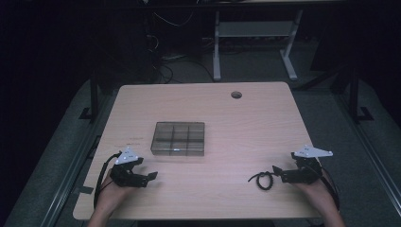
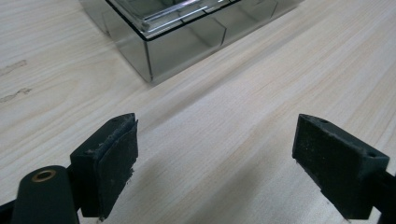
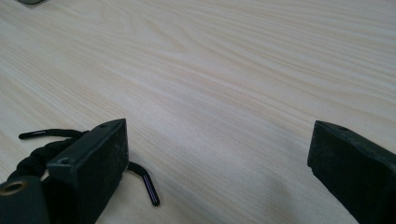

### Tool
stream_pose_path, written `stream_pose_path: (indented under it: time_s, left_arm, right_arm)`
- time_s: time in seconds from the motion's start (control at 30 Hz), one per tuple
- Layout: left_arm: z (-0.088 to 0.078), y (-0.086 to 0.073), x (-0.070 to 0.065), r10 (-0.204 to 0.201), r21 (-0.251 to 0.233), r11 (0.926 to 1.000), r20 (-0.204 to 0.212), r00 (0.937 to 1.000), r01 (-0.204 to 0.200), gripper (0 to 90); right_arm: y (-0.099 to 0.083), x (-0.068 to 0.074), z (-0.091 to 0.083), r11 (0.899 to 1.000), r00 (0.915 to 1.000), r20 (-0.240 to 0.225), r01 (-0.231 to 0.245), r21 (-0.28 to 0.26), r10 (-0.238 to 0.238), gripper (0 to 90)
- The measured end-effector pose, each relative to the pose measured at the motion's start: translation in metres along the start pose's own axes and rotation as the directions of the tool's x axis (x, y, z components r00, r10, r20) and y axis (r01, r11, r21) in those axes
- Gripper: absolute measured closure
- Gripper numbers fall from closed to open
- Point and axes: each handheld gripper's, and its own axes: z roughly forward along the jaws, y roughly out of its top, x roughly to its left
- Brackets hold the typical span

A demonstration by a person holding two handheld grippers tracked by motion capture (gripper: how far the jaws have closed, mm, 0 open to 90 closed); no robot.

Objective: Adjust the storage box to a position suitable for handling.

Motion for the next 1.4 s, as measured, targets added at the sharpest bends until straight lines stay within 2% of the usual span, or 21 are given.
stream_pose_path:
  time_s: [0.13, 0.2, 0.33, 0.43, 0.57, 0.6, 0.63, 0.77, 0.87, 1.03, 1.17, 1.33, 1.4]
  left_arm:
    - [-0.002, 0.001, 0.001, -0.001, 0.004, 1.0000, 0.001, 1.0000, 0.001, 15.7]
    - [-0.004, 0.002, 0.002, 0.016, -0.005, 0.9999, 0.009, 0.9998, -0.016, 22.2]
    - [-0.008, 0.006, 0.002, 0.006, -0.020, 0.9998, 0.009, 0.9999, -0.006, 30.6]
    - [-0.012, 0.009, 0.004, 0.015, -0.021, 0.9997, 0.002, 0.9999, -0.015, 39.9]
    - [-0.019, 0.014, 0.008, 0.019, -0.032, 0.9993, -0.008, 0.9998, -0.019, 59.6]
    - [-0.019, 0.015, 0.008, -0.003, -0.049, 0.9988, -0.005, 1.0000, 0.003, 62.2]
    - [-0.020, 0.017, 0.011, 0.003, -0.044, 0.9990, -0.003, 1.0000, -0.003, 66.5]
    - [-0.020, 0.021, 0.016, -0.028, -0.044, 0.9986, 0.024, 0.9993, 0.029, 80.6]
    - [-0.021, 0.024, 0.020, -0.026, -0.048, 0.9985, 0.027, 0.9993, 0.027, 87.9]
    - [-0.023, 0.030, 0.028, -0.057, -0.053, 0.9969, 0.017, 0.9982, 0.058, 89.6]
    - [-0.024, 0.034, 0.035, -0.058, -0.048, 0.9971, 0.000, 0.9983, 0.058, 89.7]
    - [-0.021, 0.034, 0.043, -0.088, -0.062, 0.9943, -0.009, 0.9961, 0.087, 89.6]
    - [-0.021, 0.036, 0.047, -0.080, -0.054, 0.9954, -0.023, 0.9965, 0.079, 89.7]
  right_arm:
    - [0.000, -0.001, -0.001, 1.000, 1.0000, -0.001, 0.003, -0.010, -0.003, 5.0]
    - [0.001, -0.001, -0.002, 1.000, 1.0000, -0.003, -0.001, -0.018, 0.001, 5.5]
    - [0.001, 0.000, -0.003, 1.000, 0.9999, -0.012, -0.008, -0.017, 0.008, 5.8]
    - [0.000, 0.000, -0.004, 1.000, 0.9999, -0.013, -0.002, -0.020, 0.002, 5.8]
    - [0.001, 0.001, -0.005, 1.000, 1.0000, -0.005, 0.000, -0.020, 0.000, 5.9]
    - [0.001, 0.001, -0.005, 1.000, 1.0000, -0.005, -0.003, -0.019, 0.003, 5.9]
    - [0.001, 0.001, -0.005, 1.000, 0.9999, -0.006, -0.009, -0.023, 0.009, 5.9]
    - [0.000, 0.001, -0.007, 1.000, 0.9999, -0.010, -0.008, -0.026, 0.008, 5.8]
    - [0.001, 0.001, -0.007, 0.999, 0.9998, -0.010, -0.017, -0.031, 0.017, 5.8]
    - [0.000, 0.000, -0.007, 0.999, 0.9998, -0.014, -0.017, -0.031, 0.017, 5.8]
    - [0.000, 0.001, -0.007, 1.000, 0.9998, -0.016, -0.013, -0.027, 0.012, 5.8]
    - [0.001, 0.004, -0.006, 1.000, 0.9998, -0.016, -0.011, -0.026, 0.010, 5.9]
    - [0.001, 0.004, -0.006, 1.000, 0.9998, -0.018, -0.002, -0.025, 0.002, 5.9]
